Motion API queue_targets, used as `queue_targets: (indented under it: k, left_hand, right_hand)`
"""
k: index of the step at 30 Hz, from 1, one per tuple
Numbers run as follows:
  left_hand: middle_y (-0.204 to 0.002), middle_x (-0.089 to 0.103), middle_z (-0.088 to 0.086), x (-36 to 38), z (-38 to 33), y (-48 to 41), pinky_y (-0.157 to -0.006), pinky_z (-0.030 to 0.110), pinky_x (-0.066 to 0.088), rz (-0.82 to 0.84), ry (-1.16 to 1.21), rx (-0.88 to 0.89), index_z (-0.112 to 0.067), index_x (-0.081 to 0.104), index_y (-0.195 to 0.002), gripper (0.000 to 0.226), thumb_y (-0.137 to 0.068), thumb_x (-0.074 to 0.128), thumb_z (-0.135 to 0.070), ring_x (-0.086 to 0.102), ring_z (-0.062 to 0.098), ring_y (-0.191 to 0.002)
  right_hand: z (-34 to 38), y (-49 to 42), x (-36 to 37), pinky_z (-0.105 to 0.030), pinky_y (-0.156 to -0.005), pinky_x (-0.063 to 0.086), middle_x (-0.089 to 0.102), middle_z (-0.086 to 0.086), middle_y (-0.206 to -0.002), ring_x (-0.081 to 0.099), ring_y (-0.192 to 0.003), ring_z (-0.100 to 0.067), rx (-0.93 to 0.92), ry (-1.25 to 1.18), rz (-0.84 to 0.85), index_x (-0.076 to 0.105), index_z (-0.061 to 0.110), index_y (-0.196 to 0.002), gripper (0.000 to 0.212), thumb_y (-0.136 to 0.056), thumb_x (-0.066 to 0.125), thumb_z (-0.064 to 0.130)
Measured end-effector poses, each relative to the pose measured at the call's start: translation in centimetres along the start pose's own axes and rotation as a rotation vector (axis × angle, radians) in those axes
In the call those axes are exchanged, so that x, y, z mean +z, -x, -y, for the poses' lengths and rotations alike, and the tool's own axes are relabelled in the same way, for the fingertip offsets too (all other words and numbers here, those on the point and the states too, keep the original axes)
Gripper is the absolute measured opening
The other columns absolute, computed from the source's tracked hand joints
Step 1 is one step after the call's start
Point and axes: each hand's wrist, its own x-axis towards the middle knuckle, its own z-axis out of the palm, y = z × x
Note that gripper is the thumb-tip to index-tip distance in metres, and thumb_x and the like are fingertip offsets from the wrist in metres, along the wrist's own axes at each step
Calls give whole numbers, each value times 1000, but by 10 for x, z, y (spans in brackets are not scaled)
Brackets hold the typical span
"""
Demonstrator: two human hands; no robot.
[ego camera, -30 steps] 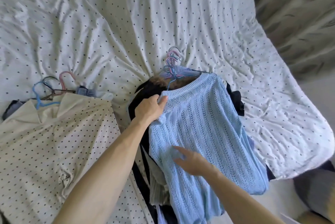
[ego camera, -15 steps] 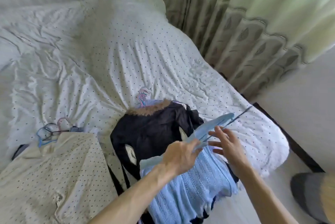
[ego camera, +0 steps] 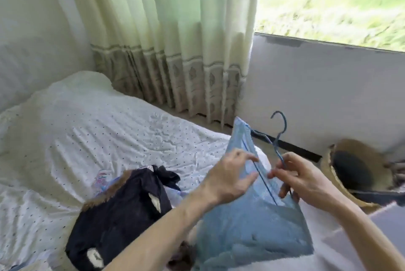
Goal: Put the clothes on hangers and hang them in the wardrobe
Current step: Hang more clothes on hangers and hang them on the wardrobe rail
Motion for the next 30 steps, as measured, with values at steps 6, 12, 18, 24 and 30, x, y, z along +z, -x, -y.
queue_targets:
  k: [6,12,18,24,30]
  left_hand:
    - [-139,53,-8,30,-88,-114,-116,42,27,-12,-359,338,-32,56,-133,54,-86,52,-58,38,17,-138]
    - [-62,57,-14,114,-185,-143,-68,25,46,474,25,429,-33,62,-76,19,-89,70,-45,51,2,-60]
    - [-60,53,-3,188,-224,-161,-57,31,36,626,308,439,-24,59,-77,34,-86,69,-55,40,8,-57]
    - [-53,53,-10,222,-264,-190,-51,26,36,735,338,621,-32,63,-76,24,-83,73,-53,41,6,-49]
    - [-52,51,-15,249,-312,-197,-53,22,34,690,355,784,-37,63,-77,18,-83,74,-50,45,5,-52]
  right_hand:
    - [-29,76,-110,-45,-55,49,74,-1,-91,73,-66,-24,-31,67,-149,58,14,-88,12,-93,69,17]
    - [-56,144,-170,-26,-60,52,71,1,-84,69,-62,-18,43,46,-493,65,22,-83,13,-90,72,13]
    - [-102,200,-193,-17,-82,46,66,24,-99,61,-97,1,235,406,-938,66,39,-96,17,-82,75,43]
    - [-140,254,-184,-20,-103,31,59,20,-132,41,-116,-10,643,682,-1154,54,32,-139,50,-92,48,48]
    - [-132,278,-161,-37,-67,50,65,14,-86,49,-77,-21,821,868,-1299,61,30,-104,24,-99,38,33]
